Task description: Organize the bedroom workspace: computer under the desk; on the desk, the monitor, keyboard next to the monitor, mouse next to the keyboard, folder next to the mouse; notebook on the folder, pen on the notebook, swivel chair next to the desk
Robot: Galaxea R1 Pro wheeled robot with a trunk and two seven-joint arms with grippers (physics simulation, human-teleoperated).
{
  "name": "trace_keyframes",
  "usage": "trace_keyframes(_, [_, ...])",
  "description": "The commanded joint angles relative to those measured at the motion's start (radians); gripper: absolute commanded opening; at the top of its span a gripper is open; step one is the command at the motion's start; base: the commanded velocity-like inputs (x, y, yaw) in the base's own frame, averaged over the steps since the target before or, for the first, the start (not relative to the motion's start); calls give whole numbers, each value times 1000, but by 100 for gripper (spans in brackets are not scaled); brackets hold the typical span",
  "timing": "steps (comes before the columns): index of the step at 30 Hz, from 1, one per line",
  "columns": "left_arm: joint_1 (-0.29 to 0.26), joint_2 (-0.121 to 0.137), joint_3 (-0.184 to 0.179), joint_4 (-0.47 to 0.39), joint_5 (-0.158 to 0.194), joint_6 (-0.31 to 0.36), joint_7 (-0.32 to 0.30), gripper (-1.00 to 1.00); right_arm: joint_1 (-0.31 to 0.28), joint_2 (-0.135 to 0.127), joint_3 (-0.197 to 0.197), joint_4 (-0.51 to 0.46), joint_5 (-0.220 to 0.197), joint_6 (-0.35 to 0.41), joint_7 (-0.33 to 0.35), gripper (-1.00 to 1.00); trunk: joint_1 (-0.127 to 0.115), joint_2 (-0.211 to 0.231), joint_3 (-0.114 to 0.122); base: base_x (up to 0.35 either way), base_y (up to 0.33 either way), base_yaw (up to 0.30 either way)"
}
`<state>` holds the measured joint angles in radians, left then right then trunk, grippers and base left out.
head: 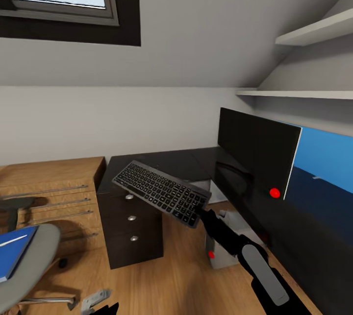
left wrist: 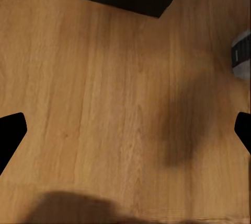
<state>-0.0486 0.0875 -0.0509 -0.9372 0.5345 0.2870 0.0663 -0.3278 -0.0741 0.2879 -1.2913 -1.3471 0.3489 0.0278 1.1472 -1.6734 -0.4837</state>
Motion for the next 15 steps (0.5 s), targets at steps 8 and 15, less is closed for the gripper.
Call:
trace_keyframes(8, [-1,0,-62,0,10,3,7,100,0,82,-2,1,32,-149,-91,-100,0,-1,-1,76,0,0])
trace_keyframes(15, [-1,-1,-65,3,10,3,7,100,-2,170,-2,11,40,-328,-146,-100,0,-1,-1,5,0,0])
